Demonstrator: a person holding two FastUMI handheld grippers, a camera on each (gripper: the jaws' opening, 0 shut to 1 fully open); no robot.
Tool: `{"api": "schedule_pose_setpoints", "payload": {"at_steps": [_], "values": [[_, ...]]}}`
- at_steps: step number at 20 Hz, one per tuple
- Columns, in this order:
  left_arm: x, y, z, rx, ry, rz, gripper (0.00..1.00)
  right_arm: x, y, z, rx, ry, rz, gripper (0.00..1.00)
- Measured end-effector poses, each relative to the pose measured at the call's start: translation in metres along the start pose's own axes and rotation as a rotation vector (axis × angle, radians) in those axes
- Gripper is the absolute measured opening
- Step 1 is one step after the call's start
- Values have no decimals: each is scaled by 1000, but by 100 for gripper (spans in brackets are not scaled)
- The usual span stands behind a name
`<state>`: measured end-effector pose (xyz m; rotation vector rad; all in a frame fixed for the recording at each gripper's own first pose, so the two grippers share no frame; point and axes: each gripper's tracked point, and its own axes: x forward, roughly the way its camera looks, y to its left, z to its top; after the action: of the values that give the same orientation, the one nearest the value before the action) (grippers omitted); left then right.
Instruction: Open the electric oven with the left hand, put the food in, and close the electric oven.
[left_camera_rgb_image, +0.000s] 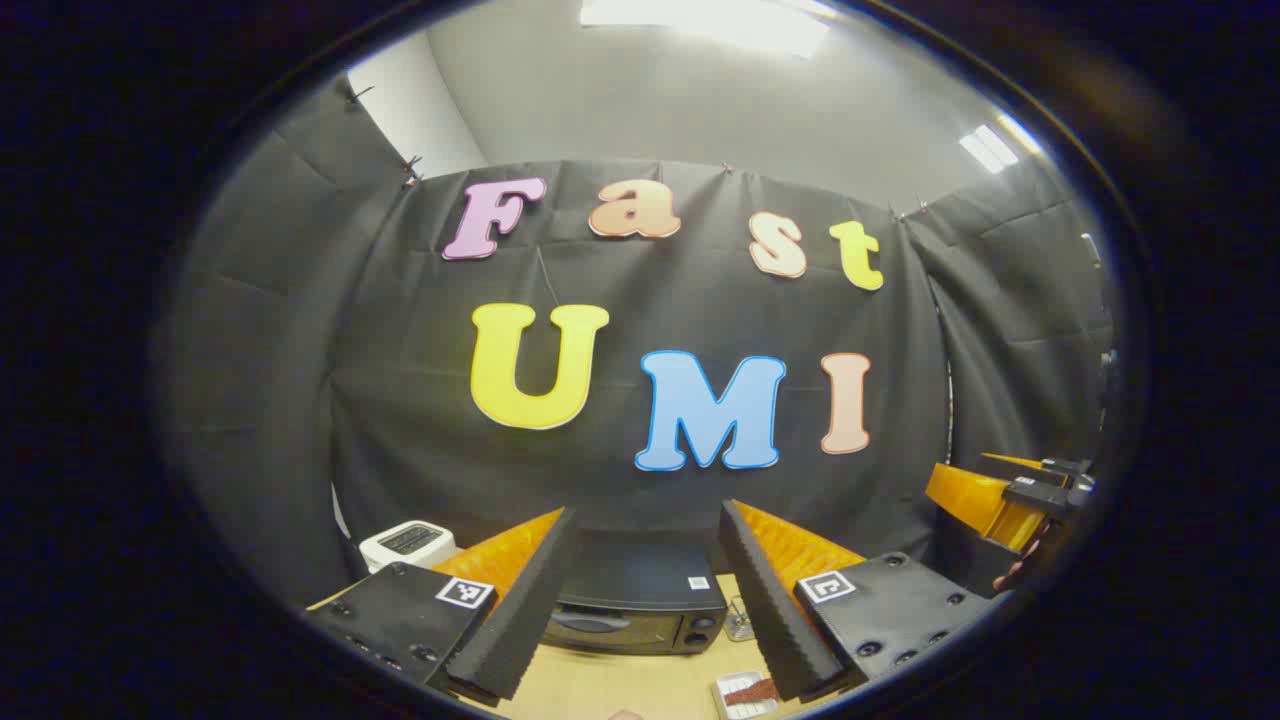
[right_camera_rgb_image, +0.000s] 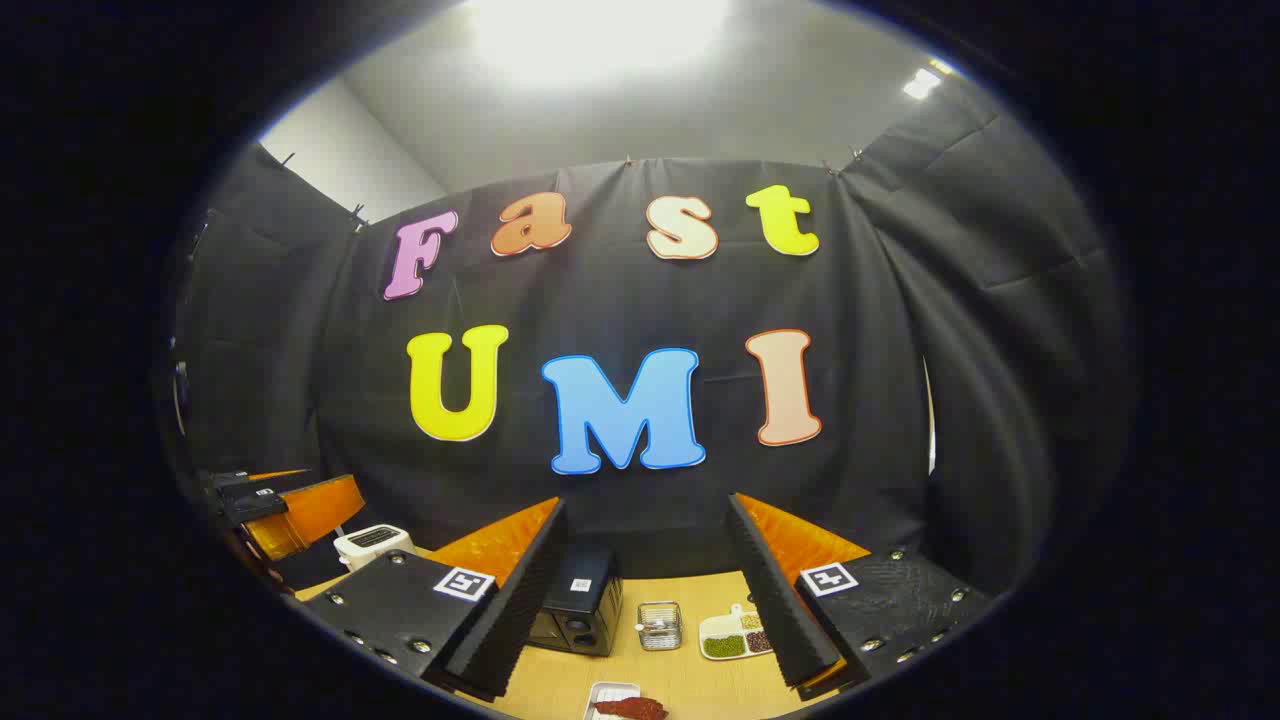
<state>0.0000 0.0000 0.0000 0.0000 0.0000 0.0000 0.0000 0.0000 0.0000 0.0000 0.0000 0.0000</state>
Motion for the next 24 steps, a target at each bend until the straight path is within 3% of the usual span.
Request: {"api": "schedule_pose_setpoints", "payload": {"at_steps": [3,4,7,9,10,11,17,19,24], "values": [[4,7,-2,9,-2,17,99,2,-2,-4,12,17,-1,95],[6,8,-6,5,5,19,92,1,-2,-3,16,16,-6,96],[10,11,-11,-1,13,19,99,2,4,-3,9,11,-11,96],[12,13,-12,11,12,16,92,3,8,-4,-6,11,-15,100],[14,14,-15,15,14,15,92,4,9,-4,-7,11,-17,96],[14,14,-18,15,19,12,99,4,12,-5,-3,13,-17,96],[24,18,-32,17,39,2,92,9,13,-12,-1,26,-26,96],[30,20,-42,16,65,-2,99,11,12,-15,5,35,-28,95],[57,27,-85,34,153,-16,99,16,9,-26,-9,59,-41,95]]}}
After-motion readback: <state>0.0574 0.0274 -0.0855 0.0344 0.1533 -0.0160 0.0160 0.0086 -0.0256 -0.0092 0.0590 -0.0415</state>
